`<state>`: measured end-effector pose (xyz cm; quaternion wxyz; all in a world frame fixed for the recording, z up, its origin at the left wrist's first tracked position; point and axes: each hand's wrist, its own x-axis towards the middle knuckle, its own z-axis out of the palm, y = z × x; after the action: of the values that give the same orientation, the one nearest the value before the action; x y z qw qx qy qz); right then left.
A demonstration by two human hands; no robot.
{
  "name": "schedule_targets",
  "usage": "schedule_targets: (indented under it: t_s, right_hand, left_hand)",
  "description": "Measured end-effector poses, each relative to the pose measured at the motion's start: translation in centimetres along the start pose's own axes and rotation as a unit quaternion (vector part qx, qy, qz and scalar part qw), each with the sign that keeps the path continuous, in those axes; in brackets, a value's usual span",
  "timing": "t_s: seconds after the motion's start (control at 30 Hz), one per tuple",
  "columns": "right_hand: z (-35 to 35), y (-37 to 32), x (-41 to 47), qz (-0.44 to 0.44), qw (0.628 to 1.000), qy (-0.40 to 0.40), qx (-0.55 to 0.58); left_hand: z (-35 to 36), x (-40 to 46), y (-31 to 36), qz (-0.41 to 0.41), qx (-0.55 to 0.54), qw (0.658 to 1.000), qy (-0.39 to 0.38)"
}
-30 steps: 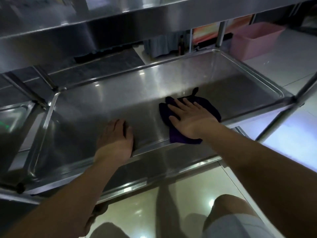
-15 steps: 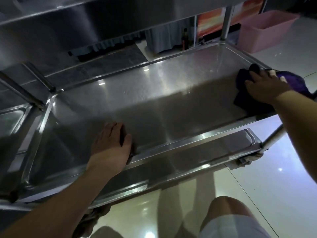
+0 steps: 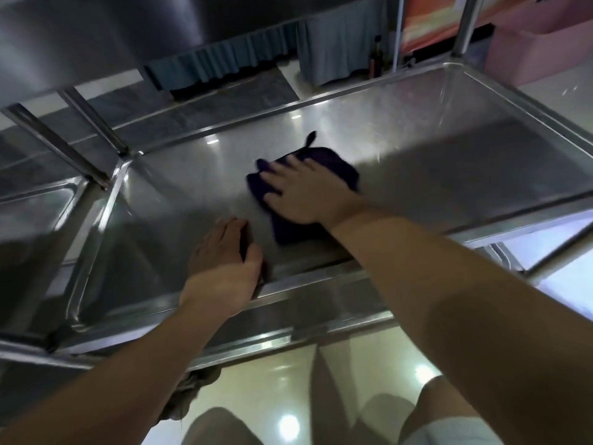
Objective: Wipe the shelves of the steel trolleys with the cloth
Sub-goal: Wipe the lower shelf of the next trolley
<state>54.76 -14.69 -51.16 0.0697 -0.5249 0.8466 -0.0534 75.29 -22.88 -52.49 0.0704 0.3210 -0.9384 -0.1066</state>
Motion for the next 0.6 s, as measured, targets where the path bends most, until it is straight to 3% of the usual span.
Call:
schedule_targets:
  t_s: [0.13, 0.33, 0.5, 0.6]
  right_hand:
    - [-0.2, 1.4, 0.7, 0.01, 1.0, -0.009, 0.015]
    - [-2.9, 13.9, -0.3, 0.17, 0.985, 0.026, 0.008]
    - [-4.6, 26.4, -7.4, 0.33, 0.944, 0.018, 0.011]
    - [-4.7, 28.4, -12.5, 0.348, 0.937, 0.033, -0.011]
  left_hand:
    - [0.0, 0.1, -0.1, 0.006, 0.001, 1.0, 0.001]
    - [0.2, 0.1, -0.3, 0.006, 0.003, 1.0, 0.003]
    - [0.1, 0.2, 0.0, -0.001, -0.002, 1.0, 0.003]
    - [0.2, 0.2, 0.1, 0.002, 0.0, 1.0, 0.0]
